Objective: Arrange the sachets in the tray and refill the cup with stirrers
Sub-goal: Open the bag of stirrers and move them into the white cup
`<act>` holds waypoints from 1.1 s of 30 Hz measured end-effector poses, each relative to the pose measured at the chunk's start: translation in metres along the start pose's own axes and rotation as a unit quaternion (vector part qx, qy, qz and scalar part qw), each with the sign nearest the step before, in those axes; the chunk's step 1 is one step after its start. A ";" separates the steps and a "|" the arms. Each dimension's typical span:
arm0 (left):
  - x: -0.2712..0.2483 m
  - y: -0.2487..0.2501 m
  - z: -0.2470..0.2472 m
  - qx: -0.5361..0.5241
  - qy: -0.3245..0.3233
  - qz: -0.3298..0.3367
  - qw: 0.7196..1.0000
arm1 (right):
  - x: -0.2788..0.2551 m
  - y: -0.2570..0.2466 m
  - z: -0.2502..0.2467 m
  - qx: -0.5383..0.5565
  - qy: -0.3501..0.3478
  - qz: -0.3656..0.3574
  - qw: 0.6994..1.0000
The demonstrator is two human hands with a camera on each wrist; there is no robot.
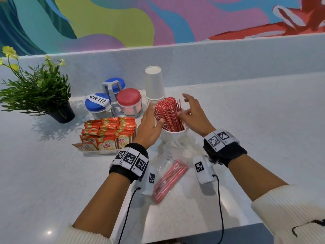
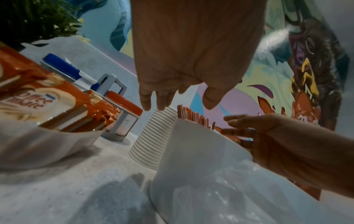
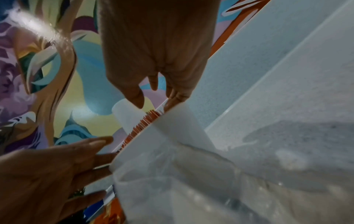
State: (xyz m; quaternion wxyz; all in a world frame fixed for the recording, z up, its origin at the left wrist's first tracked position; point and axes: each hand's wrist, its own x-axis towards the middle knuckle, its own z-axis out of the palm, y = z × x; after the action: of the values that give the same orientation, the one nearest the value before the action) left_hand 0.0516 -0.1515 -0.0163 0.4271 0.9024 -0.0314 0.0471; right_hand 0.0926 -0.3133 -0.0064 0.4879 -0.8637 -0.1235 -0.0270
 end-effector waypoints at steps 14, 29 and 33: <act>-0.065 0.002 0.015 0.054 -0.161 -0.162 0.972 | -0.064 0.036 0.009 -0.052 -0.171 0.112 0.978; -0.091 -0.005 0.040 0.304 -0.244 -0.078 0.918 | -0.094 0.046 0.015 -0.094 -0.293 0.105 0.946; -0.093 -0.010 0.045 0.305 -0.241 -0.077 0.918 | -0.097 0.047 0.012 -0.086 -0.293 0.110 0.946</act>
State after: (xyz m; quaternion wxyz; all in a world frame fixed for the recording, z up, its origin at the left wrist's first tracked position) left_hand -0.0373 -0.1780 -0.0628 0.1127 0.9726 -0.0480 -0.1974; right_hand 0.0088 -0.3444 -0.0680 0.3541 -0.8802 -0.1624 0.2710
